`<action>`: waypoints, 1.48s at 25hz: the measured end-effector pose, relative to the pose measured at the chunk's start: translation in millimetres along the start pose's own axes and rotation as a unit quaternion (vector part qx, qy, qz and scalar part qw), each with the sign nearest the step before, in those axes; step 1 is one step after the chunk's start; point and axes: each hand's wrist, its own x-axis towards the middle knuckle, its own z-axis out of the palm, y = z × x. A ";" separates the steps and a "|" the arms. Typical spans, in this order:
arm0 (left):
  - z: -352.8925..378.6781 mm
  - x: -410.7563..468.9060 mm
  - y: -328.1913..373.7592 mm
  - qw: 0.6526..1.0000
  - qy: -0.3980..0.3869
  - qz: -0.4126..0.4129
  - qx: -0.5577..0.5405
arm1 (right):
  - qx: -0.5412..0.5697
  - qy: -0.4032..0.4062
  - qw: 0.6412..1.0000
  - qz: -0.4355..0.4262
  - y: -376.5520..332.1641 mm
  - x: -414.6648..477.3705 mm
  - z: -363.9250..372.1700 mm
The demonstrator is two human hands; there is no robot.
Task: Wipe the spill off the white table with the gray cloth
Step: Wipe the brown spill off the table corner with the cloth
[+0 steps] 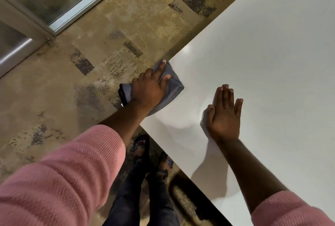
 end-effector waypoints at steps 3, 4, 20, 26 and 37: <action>1.2 -25.4 -15.1 0.999 0.022 -0.039 -0.003 | -0.010 -0.011 0.992 -0.122 -28.2 -12.5 7.0; 1.3 -45.9 -23.5 0.998 0.036 -0.056 0.005 | -0.013 -0.009 0.989 -0.150 -40.9 -19.8 11.4; 15.6 -93.3 -34.7 0.967 0.118 -0.189 -0.125 | -0.064 -0.029 0.985 -0.158 -58.5 -27.7 20.9; 5.0 -55.5 -56.8 0.940 0.061 -0.169 -0.290 | -0.074 -0.029 0.985 -0.152 -54.1 -25.4 27.2; 4.9 -87.1 -28.0 0.861 0.148 -0.307 -0.377 | -0.088 -0.002 0.982 -0.167 -53.9 -25.6 30.1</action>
